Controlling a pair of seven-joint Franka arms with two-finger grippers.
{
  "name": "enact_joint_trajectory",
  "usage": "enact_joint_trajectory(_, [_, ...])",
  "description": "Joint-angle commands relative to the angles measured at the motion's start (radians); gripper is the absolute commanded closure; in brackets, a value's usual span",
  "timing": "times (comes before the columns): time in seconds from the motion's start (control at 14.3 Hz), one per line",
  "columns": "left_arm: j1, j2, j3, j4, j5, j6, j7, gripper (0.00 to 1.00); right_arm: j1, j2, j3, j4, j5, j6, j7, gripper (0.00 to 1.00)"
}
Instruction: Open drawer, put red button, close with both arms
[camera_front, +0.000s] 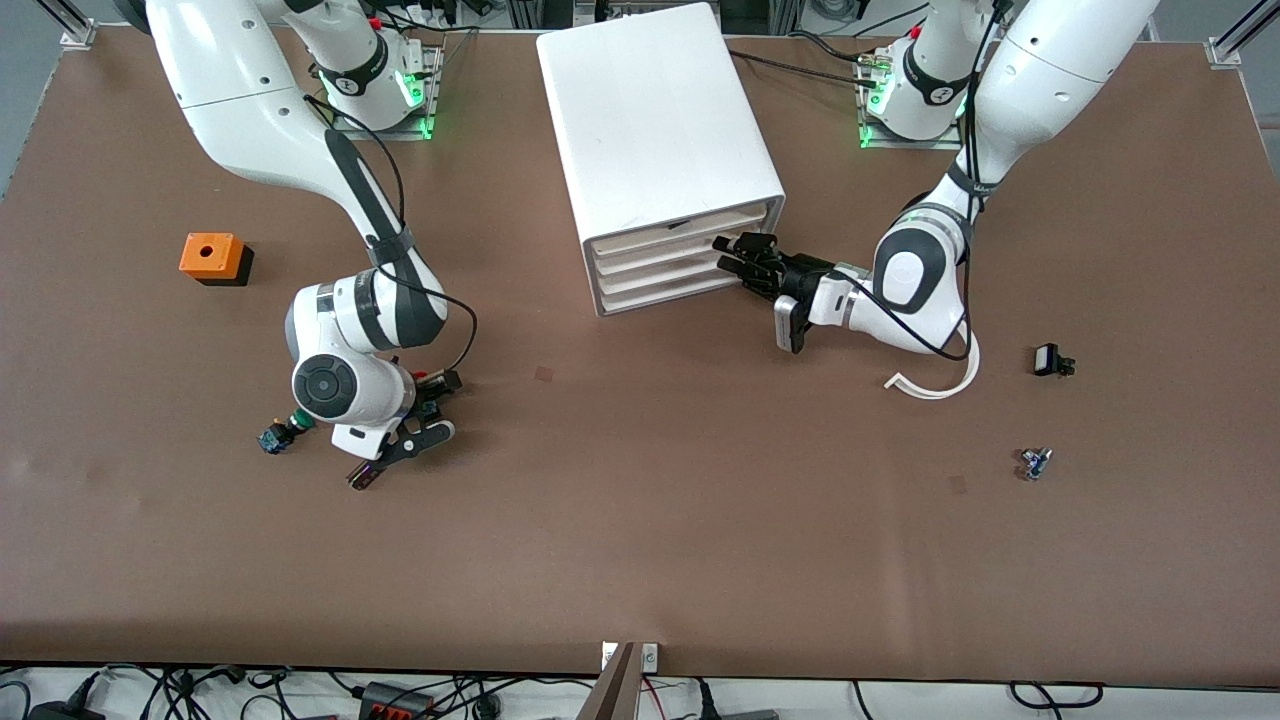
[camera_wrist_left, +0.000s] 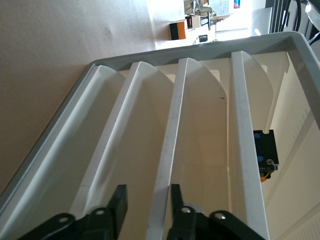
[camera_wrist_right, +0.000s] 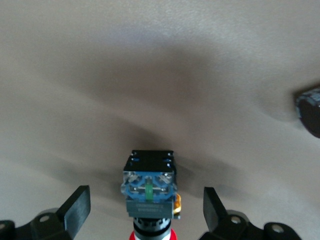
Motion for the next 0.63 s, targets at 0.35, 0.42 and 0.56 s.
enact_joint_trajectory(0.35, [0.01, -0.014, -0.025, -0.025, -0.049, -0.007, 0.023, 0.99, -0.004, 0.019, 0.009, 0.032, -0.002, -0.001, -0.02, 0.32])
enact_joint_trajectory(0.42, [0.012, -0.012, -0.025, -0.017, -0.049, -0.007, 0.02, 0.99, -0.004, 0.019, 0.009, 0.032, -0.001, -0.001, -0.011, 0.49])
enact_joint_trajectory(0.56, [0.022, -0.008, -0.021, 0.007, -0.049, -0.005, 0.014, 0.99, -0.003, 0.017, 0.009, 0.032, -0.001, -0.003, -0.009, 0.73])
